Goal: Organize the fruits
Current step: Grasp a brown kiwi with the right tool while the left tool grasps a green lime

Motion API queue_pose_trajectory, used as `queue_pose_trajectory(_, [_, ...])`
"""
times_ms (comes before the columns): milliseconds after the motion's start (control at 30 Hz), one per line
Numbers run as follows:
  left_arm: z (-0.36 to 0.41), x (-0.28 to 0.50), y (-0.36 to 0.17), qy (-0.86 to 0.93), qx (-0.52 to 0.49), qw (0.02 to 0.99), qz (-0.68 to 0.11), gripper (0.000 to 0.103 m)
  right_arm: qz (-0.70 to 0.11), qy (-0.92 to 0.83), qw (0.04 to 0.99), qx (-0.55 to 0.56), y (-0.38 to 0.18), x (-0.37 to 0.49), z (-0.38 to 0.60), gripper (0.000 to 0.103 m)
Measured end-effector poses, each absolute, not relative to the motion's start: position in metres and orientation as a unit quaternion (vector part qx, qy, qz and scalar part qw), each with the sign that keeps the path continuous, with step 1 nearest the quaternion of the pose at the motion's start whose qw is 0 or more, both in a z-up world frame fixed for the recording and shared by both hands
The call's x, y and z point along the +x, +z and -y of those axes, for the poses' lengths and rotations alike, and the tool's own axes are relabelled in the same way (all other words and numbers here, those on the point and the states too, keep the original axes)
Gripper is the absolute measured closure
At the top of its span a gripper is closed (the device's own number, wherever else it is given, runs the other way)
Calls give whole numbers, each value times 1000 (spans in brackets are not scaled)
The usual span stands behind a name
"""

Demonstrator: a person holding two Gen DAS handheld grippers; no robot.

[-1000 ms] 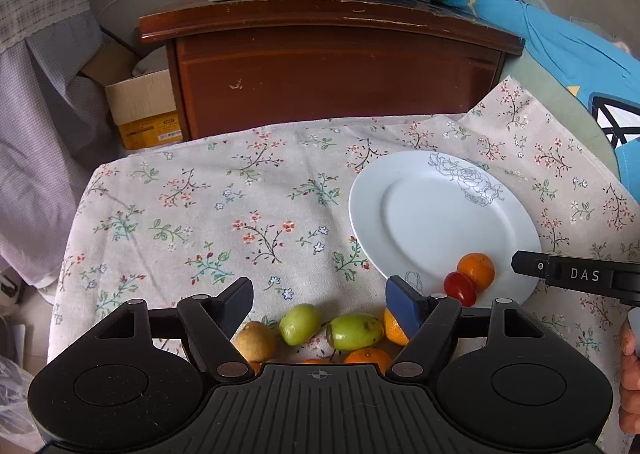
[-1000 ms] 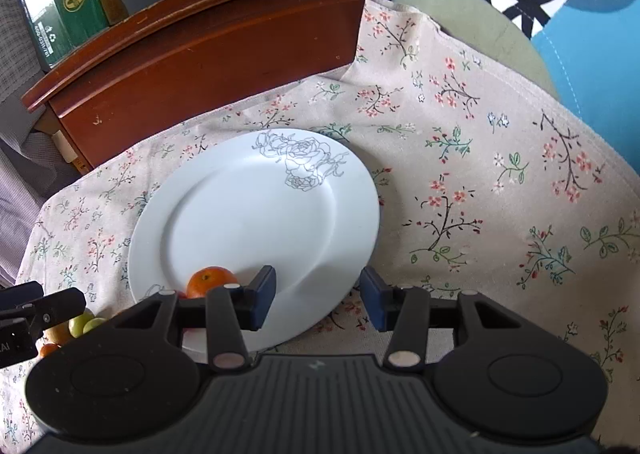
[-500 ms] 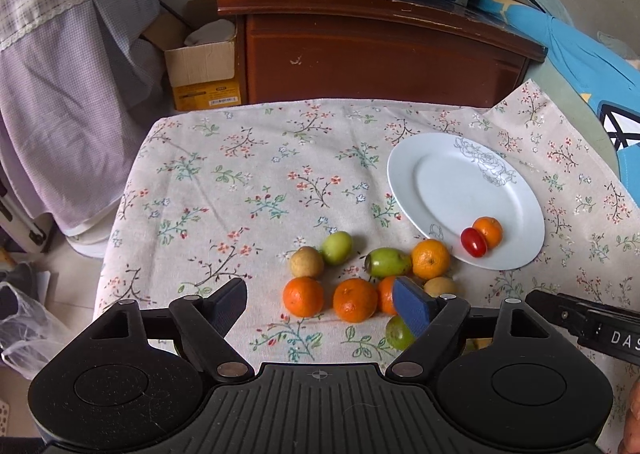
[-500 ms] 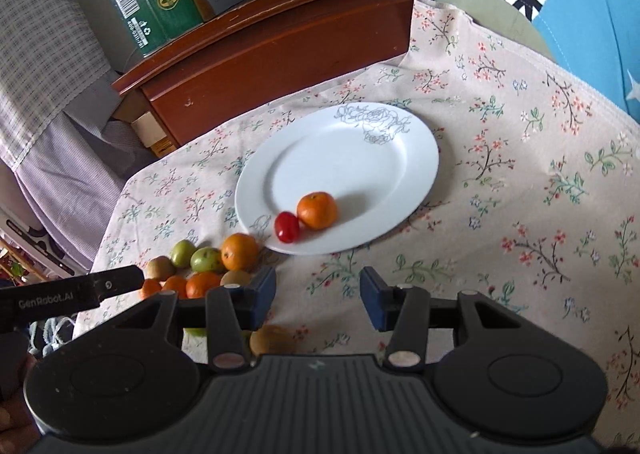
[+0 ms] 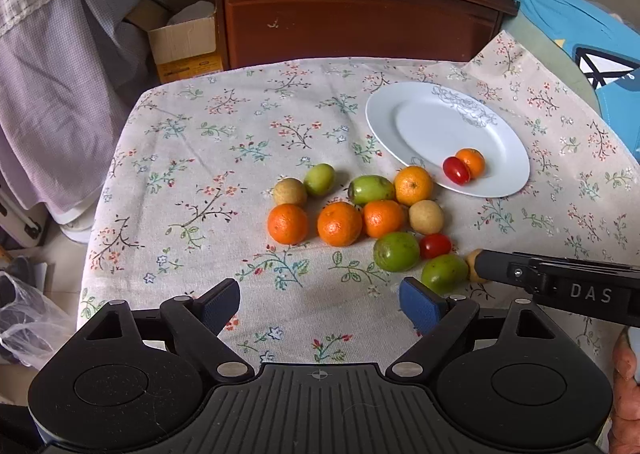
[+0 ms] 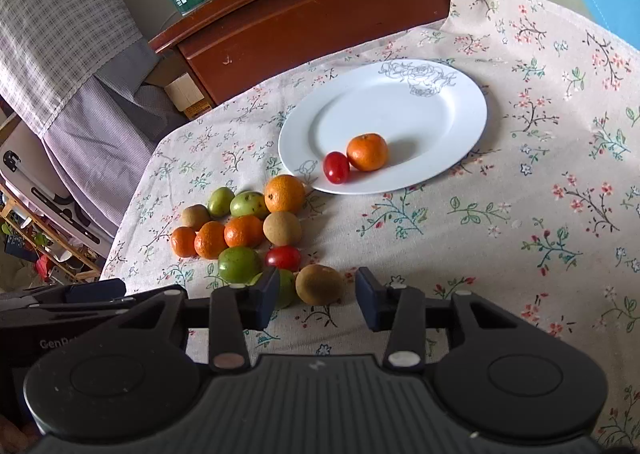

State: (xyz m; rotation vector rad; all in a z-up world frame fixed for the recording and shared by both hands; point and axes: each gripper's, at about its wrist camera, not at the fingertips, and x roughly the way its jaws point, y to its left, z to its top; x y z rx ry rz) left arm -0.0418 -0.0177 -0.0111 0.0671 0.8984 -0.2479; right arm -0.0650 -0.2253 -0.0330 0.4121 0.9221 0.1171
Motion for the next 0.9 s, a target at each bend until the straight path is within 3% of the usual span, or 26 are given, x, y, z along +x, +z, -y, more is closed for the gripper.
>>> queue_pose_trajectory(233, [25, -50, -18, -170, 15, 888, -428, 15, -446, 57, 871, 200, -43, -63, 224, 75])
queue_pose_trajectory(900, [81, -55, -29, -179, 31, 881, -437, 18, -428, -13, 879, 211, -7, -87, 249, 75])
